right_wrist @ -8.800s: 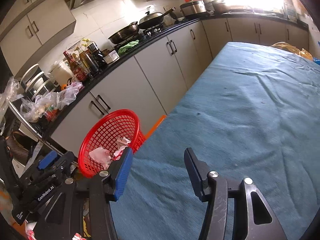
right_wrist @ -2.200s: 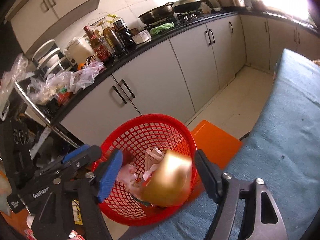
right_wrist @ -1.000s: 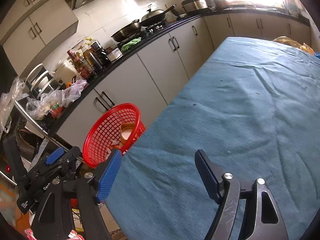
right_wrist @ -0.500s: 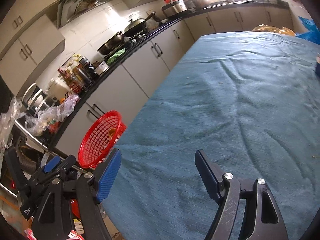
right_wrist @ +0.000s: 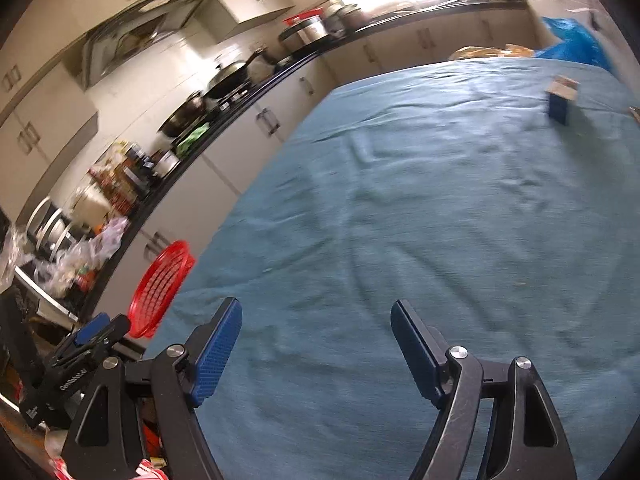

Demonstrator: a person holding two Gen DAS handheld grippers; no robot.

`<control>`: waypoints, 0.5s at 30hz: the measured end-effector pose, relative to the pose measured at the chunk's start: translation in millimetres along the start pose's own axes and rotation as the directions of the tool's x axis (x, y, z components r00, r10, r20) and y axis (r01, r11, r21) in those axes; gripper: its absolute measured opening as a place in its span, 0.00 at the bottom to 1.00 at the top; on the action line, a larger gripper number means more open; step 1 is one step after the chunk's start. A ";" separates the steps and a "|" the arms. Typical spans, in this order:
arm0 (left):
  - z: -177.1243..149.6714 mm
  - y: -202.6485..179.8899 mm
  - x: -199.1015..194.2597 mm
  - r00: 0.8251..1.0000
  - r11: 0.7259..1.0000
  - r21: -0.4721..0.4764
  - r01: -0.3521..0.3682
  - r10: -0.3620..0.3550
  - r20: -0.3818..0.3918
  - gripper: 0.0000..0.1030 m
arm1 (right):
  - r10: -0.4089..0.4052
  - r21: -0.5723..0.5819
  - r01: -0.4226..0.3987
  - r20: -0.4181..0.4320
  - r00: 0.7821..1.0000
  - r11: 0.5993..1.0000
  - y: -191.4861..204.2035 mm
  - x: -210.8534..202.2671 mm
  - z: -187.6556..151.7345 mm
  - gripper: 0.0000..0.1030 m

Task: Collect trash
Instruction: 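Move both tools back over the table toward the remaining trash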

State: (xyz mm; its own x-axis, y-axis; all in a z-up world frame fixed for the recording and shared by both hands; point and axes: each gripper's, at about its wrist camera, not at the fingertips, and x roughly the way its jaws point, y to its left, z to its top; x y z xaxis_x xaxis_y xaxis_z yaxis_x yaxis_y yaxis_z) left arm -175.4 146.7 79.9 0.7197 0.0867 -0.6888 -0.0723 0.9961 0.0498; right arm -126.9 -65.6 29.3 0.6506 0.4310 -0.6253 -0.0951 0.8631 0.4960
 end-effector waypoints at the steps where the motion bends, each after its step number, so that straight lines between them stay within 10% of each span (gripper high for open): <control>1: 1.5 -5.2 0.6 1.000 1.000 0.001 0.017 -0.017 -0.003 0.77 | -0.015 0.012 0.015 0.008 1.000 1.000 -9.8 -5.5 2.1 0.79; 9: 17.1 -59.4 10.9 0.982 0.982 0.039 0.185 -0.183 -0.048 0.77 | -0.198 0.131 0.184 0.102 0.975 0.974 -100.1 -73.7 17.1 0.79; 15: 41.0 -112.4 20.6 0.952 0.951 0.079 0.300 -0.293 -0.083 0.77 | -0.400 0.235 0.353 0.198 0.895 0.905 -162.2 -143.4 32.7 0.80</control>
State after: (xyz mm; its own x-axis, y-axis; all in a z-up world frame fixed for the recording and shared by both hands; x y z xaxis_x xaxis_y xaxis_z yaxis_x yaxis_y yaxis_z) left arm -124.2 37.1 89.8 0.6491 -0.2109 -0.7309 0.2017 0.9741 -0.1019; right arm -180.1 -276.0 58.2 0.7692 -0.0121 -0.6388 0.3210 0.8718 0.3701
